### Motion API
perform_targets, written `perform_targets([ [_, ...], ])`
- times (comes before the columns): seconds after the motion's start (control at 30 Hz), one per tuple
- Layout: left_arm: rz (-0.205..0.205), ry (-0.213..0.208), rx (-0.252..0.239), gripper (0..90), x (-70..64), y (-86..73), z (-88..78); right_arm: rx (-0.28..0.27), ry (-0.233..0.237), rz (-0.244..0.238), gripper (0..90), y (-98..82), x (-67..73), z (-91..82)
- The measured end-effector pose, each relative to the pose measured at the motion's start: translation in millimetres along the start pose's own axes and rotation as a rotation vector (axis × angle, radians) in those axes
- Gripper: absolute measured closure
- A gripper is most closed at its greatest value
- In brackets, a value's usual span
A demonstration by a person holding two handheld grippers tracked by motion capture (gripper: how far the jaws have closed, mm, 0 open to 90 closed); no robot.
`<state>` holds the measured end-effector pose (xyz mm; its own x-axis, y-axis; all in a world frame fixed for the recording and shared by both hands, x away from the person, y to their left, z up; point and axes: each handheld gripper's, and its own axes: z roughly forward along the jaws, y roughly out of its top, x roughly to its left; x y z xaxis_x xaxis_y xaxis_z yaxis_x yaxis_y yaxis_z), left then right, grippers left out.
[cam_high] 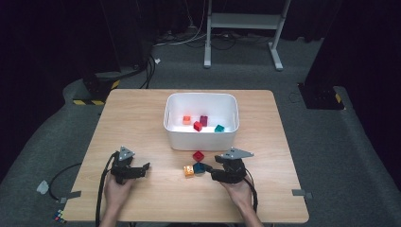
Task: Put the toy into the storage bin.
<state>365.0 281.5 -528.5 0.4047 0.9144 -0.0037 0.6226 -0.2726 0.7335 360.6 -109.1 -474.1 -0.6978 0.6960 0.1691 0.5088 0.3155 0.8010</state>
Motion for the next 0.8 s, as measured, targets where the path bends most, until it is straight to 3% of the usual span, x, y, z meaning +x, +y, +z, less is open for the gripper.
perform_targets([
  [0.37, -0.002, -0.001, -0.002, 14.8, -0.2, 0.0, 0.2, 0.064, 0.026, 0.01, 41.2, -3.5, 5.3, 34.5],
  [0.6, -0.002, -0.001, -0.002, 14.8, -0.3, 0.0, 0.2, 0.077, -0.019, 0.044, 41.2, -5.8, 6.1, 49.0],
  [0.8, -0.002, -0.001, -0.002, 14.8, -0.3, -0.1, 0.1, 0.097, -0.041, 0.04, 41.2, -5.8, 8.2, 56.7],
])
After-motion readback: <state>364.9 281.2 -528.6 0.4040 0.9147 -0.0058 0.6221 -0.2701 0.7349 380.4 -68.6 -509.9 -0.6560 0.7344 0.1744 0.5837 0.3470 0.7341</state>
